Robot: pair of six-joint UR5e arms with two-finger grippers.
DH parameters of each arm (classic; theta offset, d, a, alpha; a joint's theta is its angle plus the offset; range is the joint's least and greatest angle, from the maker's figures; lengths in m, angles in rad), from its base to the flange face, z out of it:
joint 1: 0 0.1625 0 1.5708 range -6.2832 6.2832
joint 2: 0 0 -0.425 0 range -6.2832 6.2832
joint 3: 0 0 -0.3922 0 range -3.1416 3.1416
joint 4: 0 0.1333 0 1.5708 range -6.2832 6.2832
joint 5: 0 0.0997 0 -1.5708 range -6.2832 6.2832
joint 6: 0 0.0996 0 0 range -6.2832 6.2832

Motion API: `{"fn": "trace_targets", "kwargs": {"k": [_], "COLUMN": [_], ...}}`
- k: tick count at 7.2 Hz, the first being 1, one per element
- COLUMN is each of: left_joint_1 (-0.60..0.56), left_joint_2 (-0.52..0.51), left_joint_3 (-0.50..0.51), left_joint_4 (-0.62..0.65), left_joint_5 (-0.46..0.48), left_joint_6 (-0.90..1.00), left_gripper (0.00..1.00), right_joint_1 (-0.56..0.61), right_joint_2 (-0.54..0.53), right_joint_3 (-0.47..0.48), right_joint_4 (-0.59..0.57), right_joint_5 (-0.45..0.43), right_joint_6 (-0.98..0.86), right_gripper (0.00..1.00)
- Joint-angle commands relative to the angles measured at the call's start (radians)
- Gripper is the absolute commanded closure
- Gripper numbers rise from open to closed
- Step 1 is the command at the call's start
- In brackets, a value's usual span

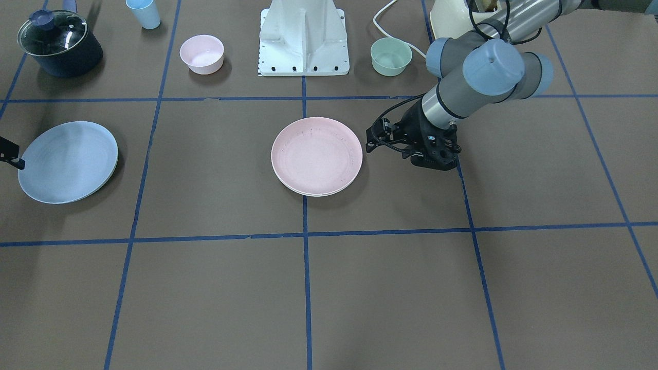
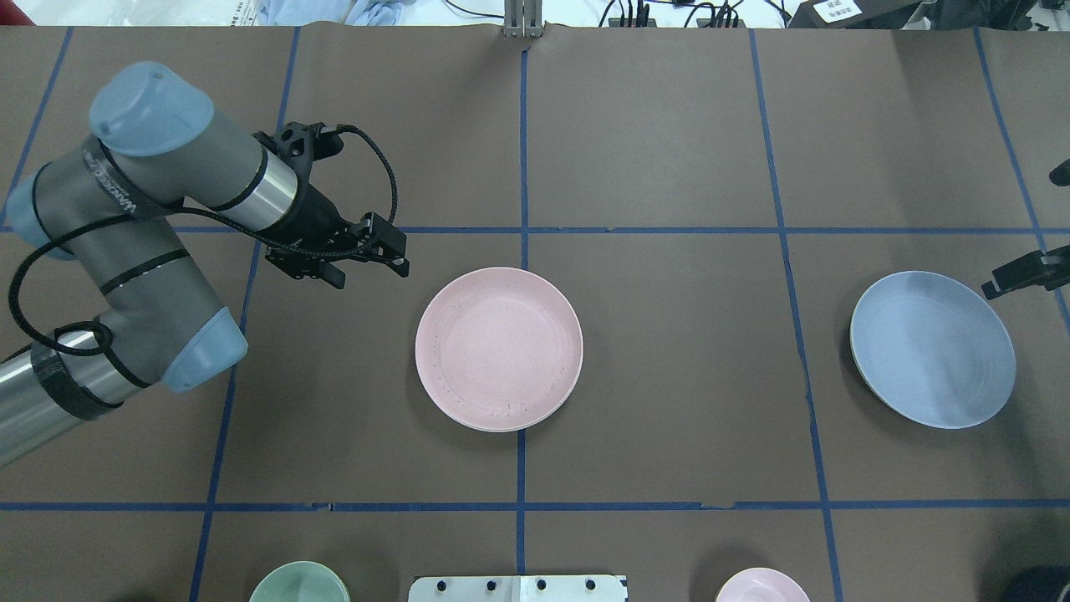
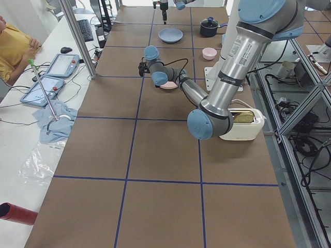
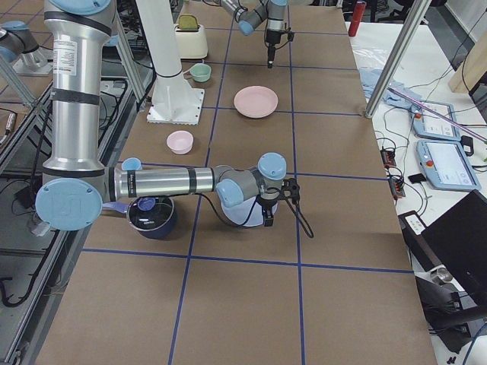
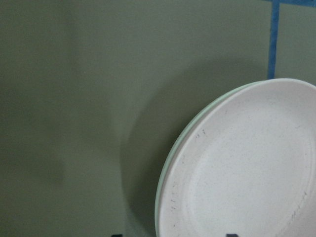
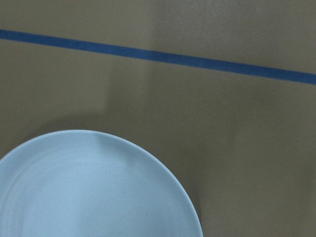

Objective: Stack three plates with pink and blue
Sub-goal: 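Release the pink plate with the left gripper while the right grasps the blue plate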

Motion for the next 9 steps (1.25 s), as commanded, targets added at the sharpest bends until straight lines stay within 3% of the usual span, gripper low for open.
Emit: {"fn": "trace_targets", "kwargs": {"k": [1, 2, 3, 4, 7, 9], "left_joint_1": [-0.019, -0.022, -0.023, -0.023, -0.023, -0.023], "left_joint_2": [0.005, 0.006, 0.008, 0.009, 0.037, 0.043], "left_joint_3": [-0.016, -0.019, -0.031, -0.031, -0.052, -0.065], "left_joint_4": [0.001, 0.002, 0.005, 0.007, 0.001, 0.001], "left_joint_5": [0.001, 0.001, 0.001, 0.001, -0.001, -0.001], "left_joint_6": [0.0, 0.0, 0.0, 0.0, 0.002, 0.002], "left_gripper": [0.0, 0.0, 0.0, 0.0, 0.0, 0.0], "right_joint_1": [-0.061, -0.061, -0.061, -0.061, -0.06, -0.057], "right_joint_2": [-0.006, 0.009, 0.017, 0.017, 0.029, 0.034], "right_joint_3": [-0.103, -0.154, -0.157, -0.159, -0.153, -0.026], "right_joint_4": [0.137, 0.194, 0.195, 0.19, 0.195, 0.167], "right_joint_5": [-0.016, -0.017, -0.019, -0.017, 0.001, 0.085], "right_joint_6": [0.05, 0.052, 0.064, 0.066, 0.066, 0.177], "right_gripper": [0.06, 0.14, 0.7, 1.0, 1.0, 1.0]}}
